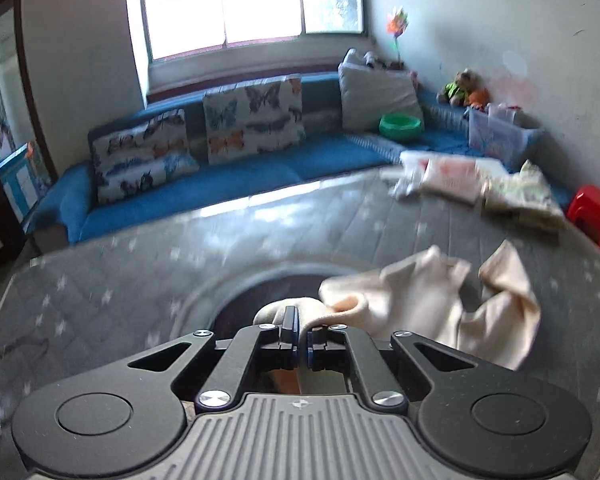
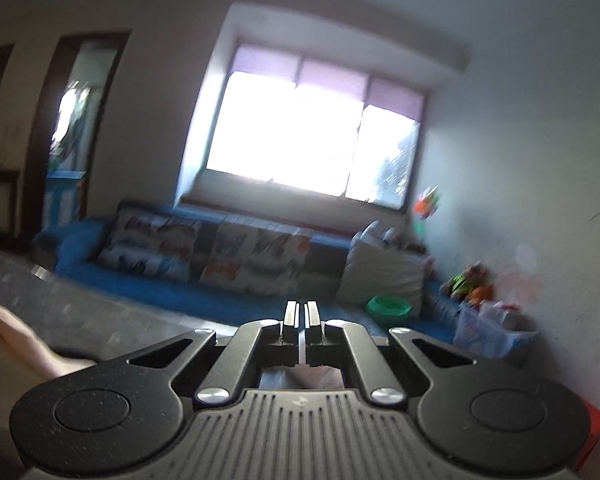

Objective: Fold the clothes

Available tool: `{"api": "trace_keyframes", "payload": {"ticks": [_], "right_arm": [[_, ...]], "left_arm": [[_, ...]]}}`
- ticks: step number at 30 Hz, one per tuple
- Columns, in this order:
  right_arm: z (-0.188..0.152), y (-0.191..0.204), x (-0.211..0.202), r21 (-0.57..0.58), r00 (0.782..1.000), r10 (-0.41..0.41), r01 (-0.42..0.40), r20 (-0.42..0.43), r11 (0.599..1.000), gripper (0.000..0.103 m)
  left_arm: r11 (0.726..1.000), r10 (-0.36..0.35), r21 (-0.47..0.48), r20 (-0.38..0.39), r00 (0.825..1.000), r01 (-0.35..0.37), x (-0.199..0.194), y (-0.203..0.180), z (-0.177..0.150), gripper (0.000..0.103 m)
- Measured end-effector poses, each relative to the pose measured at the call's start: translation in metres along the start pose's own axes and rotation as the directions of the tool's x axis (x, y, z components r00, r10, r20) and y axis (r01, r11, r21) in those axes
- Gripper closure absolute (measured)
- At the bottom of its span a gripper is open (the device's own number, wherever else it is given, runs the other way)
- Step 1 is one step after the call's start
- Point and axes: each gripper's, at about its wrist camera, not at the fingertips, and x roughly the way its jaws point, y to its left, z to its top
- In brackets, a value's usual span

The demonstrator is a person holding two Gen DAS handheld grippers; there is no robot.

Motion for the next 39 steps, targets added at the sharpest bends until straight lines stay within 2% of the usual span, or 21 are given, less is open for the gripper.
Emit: {"api": "trace_keyframes", "payload": {"ticks": [3,4,7,9,12,15,18,19,21,25,29,30,31,32,33,34,37,39], "right_arm": [[-0.021,0.023,0.009,-0.024,0.994,0.078,-0.08,-0.074,0.997,0.09],[-0.028,0.032,0.011,-0.03,0.989,0.108,-0.111,-0.101,0.993,0.085],[-0.049,0.061,0.016,-0.035,0.963,0.2,-0.209,-0.18,0.977,0.081],[-0.062,0.081,0.023,-0.019,0.931,0.277,-0.289,-0.238,0.957,0.079],[-0.081,0.111,0.025,-0.013,0.872,0.378,-0.402,-0.311,0.916,0.067],[-0.101,0.141,0.024,-0.037,0.806,0.45,-0.501,-0.384,0.865,0.066],[-0.114,0.155,0.024,-0.071,0.77,0.475,-0.551,-0.426,0.831,0.065],[-0.117,0.157,0.025,-0.082,0.762,0.478,-0.563,-0.437,0.823,0.065],[-0.119,0.161,0.028,-0.105,0.756,0.475,-0.573,-0.45,0.813,0.064],[-0.123,0.168,0.028,-0.159,0.762,0.455,-0.575,-0.46,0.802,0.064],[-0.128,0.17,0.036,-0.167,0.756,0.441,-0.575,-0.484,0.801,0.068],[-0.129,0.17,0.037,-0.165,0.752,0.443,-0.577,-0.488,0.8,0.071],[-0.13,0.169,0.038,-0.159,0.75,0.447,-0.58,-0.489,0.799,0.08],[-0.13,0.169,0.038,-0.157,0.748,0.448,-0.581,-0.489,0.799,0.083],[-0.13,0.169,0.039,-0.158,0.749,0.447,-0.58,-0.489,0.799,0.088],[-0.13,0.168,0.039,-0.159,0.75,0.446,-0.579,-0.489,0.8,0.093],[-0.129,0.165,0.038,-0.158,0.753,0.448,-0.577,-0.482,0.801,0.096],[-0.126,0.161,0.036,-0.149,0.75,0.457,-0.582,-0.478,0.8,0.096]], "left_arm": [[0.999,0.029,-0.044,-0.031,0.999,-0.03,0.002,0.014,-0.021,0.098],[0.997,0.037,-0.065,-0.042,0.998,-0.04,0.002,0.02,-0.027,0.098],[0.991,0.064,-0.112,-0.065,0.996,-0.071,0.003,0.034,-0.043,0.098],[0.987,0.075,-0.137,-0.076,0.994,-0.085,0.004,0.042,-0.051,0.098],[0.981,0.084,-0.165,-0.087,0.993,-0.098,0.004,0.051,-0.061,0.098],[0.985,0.052,-0.16,-0.084,0.995,-0.065,0.002,0.048,-0.072,0.098],[0.993,-0.008,-0.114,-0.065,0.998,0.0,-0.003,0.035,-0.082,0.096],[0.996,-0.032,-0.08,-0.055,0.998,0.027,-0.004,0.029,-0.084,0.092],[0.998,-0.065,-0.021,-0.041,0.997,0.065,-0.006,0.017,-0.088,0.082],[0.994,-0.097,0.055,-0.024,0.995,0.098,-0.002,-0.002,-0.089,0.062],[0.99,-0.101,0.098,-0.03,0.994,0.104,0.015,-0.015,-0.087,0.058],[0.989,-0.103,0.105,-0.04,0.994,0.107,0.02,-0.016,-0.087,0.059],[0.987,-0.106,0.114,-0.049,0.993,0.111,0.025,-0.018,-0.087,0.059],[0.986,-0.105,0.123,-0.057,0.993,0.111,0.029,-0.02,-0.089,0.062],[0.986,-0.1,0.13,-0.066,0.993,0.108,0.034,-0.021,-0.09,0.067],[0.985,-0.097,0.137,-0.073,0.993,0.106,0.037,-0.021,-0.091,0.08],[0.984,-0.107,0.133,-0.076,0.991,0.117,0.039,-0.019,-0.093,0.091],[0.982,-0.123,0.135,-0.074,0.99,0.132,0.035,-0.016,-0.094,0.092]]}}
